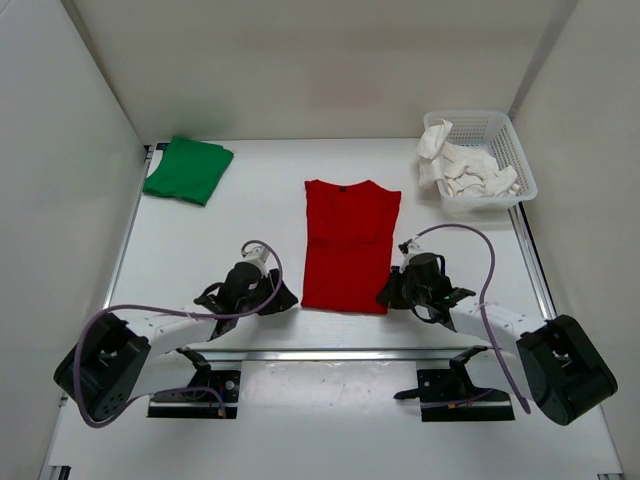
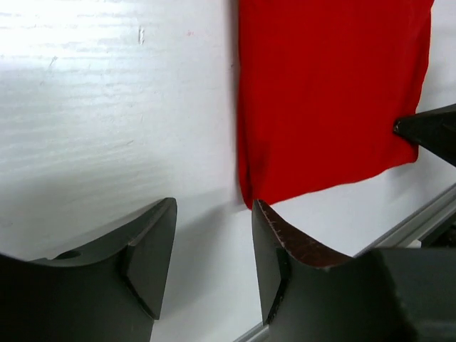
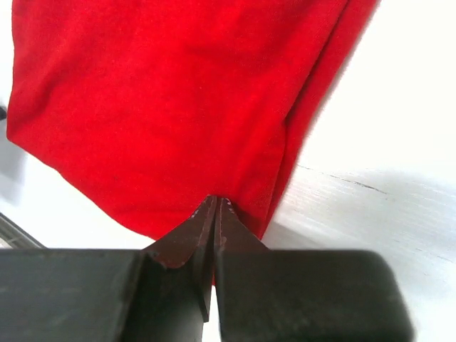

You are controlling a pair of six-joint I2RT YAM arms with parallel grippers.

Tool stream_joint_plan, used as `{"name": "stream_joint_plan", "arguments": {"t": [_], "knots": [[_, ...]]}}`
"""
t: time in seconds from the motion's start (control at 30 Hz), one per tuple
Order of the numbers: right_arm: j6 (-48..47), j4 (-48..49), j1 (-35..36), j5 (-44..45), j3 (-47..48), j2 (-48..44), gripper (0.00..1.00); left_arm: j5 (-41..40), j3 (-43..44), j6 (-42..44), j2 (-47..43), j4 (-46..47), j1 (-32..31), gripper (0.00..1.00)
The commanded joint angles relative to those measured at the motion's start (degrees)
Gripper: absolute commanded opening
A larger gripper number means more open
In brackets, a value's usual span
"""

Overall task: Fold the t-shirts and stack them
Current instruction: Grab one side of the 2/3 rectangular tshirt with both arms

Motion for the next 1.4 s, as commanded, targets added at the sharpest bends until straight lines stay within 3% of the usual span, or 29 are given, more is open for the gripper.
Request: {"name": "stream_joint_plan", "arguments": {"t": [0.0,0.03,0.13,0.2,0.27,0.37,0.63,0.67,0.73,0.8,0.87,1.03,1.2,1.27,1.37], "knots": [[-0.6,-0.1,-0.2,-0.1,-1.0,-0.1,0.00,-0.8,-0.3,1.3,2.0,-0.1,-1.2,0.58],[-0.8,-0.6,0.1,0.0,-1.1,-0.5,0.01,-1.2,-0.1,1.0,2.6,0.1,-1.6,0.59],[-0.3,-2.4,-0.8,-0.5,-1.7,-5.9,0.31,-0.6,1.0,0.6,5.4,1.0,-2.6,0.61],[0.4,-4.2,-1.9,0.2,-3.1,-10.9,0.44,-0.2,1.1,0.1,6.5,2.4,-3.1,0.62],[0.5,-7.2,-3.0,1.6,-4.5,-17.2,0.51,-0.9,0.9,-0.8,6.8,3.3,-4.5,0.63],[1.5,-10.4,-5.1,1.2,-6.0,-20.4,0.52,-1.1,2.3,-0.7,9.4,4.0,-6.0,0.62],[1.9,-10.6,-2.0,-0.9,-5.4,-12.7,0.44,-0.5,4.8,-2.2,15.5,5.0,-9.2,0.38],[2.1,-10.1,-1.5,-0.8,-4.9,-11.7,0.38,-1.1,4.8,-2.1,14.7,4.4,-9.2,0.33],[2.6,-9.6,-1.5,-1.4,-5.0,-10.5,0.14,-2.1,4.8,-1.7,13.8,2.9,-9.4,0.18],[3.2,-10.0,-1.0,-1.2,-5.0,-10.9,0.03,-2.9,4.7,-1.6,11.7,1.7,-9.9,0.08],[5.1,-12.1,1.4,-0.1,-5.4,-13.0,0.00,-4.7,5.2,-2.1,9.6,-0.8,-11.2,0.01],[12.2,-19.3,11.4,2.0,-7.2,-20.6,0.00,-5.6,1.4,-4.0,3.9,-6.1,-14.4,0.00],[20.0,-27.9,23.6,5.6,-4.2,-28.2,0.00,-3.7,-1.8,-8.7,-9.6,-14.5,-18.3,0.00],[15.4,-31.7,20.1,5.5,1.9,-27.8,0.00,-3.6,1.8,-6.4,-12.8,-20.1,-15.6,0.00],[5.1,-30.5,5.3,-2.4,8.2,-23.8,0.00,-2.9,11.9,-1.4,-12.5,-23.8,-9.6,0.00]]}}
